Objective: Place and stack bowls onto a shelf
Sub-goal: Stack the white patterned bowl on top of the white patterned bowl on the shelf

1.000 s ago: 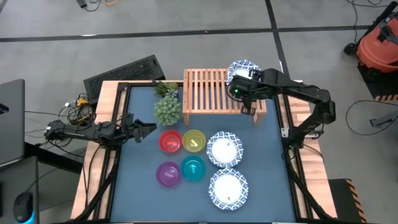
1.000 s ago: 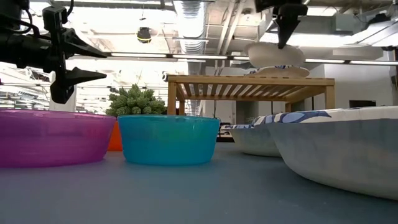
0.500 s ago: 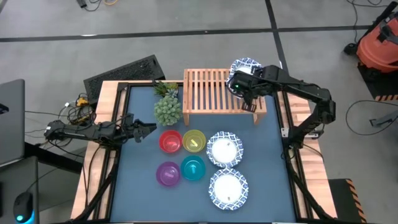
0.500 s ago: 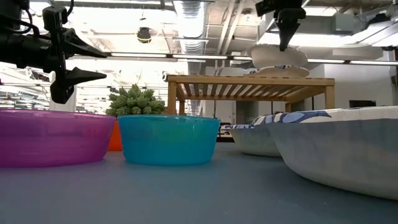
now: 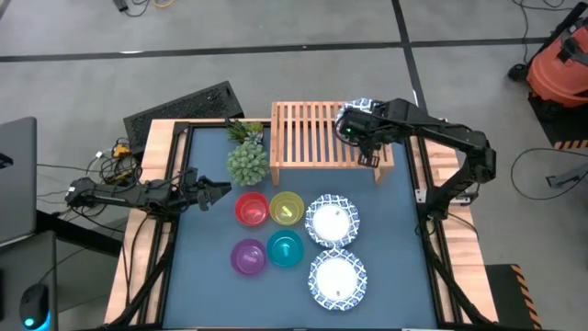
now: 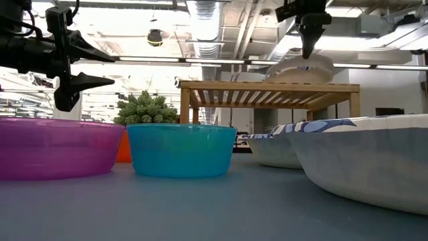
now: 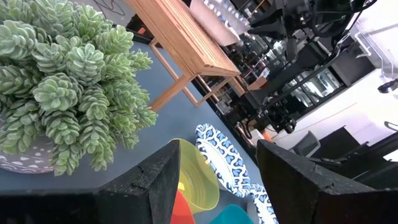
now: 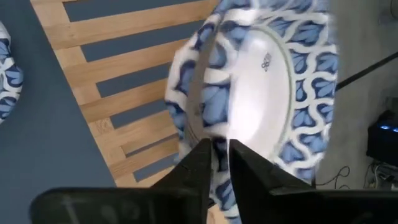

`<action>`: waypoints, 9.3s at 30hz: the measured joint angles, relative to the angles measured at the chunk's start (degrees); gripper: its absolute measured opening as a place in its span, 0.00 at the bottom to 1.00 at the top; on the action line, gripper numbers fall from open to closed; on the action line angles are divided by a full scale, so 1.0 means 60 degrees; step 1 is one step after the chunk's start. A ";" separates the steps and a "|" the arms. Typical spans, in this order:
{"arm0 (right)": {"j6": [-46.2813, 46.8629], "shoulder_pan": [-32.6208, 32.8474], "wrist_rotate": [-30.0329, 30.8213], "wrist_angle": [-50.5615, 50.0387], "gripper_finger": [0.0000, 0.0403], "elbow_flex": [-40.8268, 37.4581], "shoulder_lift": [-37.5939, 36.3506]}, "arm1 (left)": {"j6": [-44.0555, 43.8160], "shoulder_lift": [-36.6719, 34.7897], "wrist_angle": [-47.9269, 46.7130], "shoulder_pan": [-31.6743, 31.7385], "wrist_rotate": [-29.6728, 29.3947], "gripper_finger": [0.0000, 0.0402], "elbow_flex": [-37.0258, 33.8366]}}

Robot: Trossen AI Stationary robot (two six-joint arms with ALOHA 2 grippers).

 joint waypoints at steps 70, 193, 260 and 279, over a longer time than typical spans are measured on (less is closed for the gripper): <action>1.1394 0.6238 -0.1202 0.4369 0.47 -0.4830 0.0746 | 0.0003 0.0115 -0.0003 -0.0002 0.0221 0.49 0.0003; 0.8682 -0.5632 -0.5012 0.3669 0.07 -0.3304 -0.3410 | 0.0360 0.0248 0.0008 0.0001 -0.0291 0.49 0.0004; 1.4888 0.7305 -0.5004 0.8914 0.50 -0.7322 -0.0583 | 0.0255 0.0251 0.0018 0.0001 -0.0249 0.49 0.0004; 1.4103 0.7599 -0.5180 0.9014 0.50 -0.7318 -0.0244 | 0.0531 0.0251 0.0018 -0.0002 -0.0221 0.49 0.0004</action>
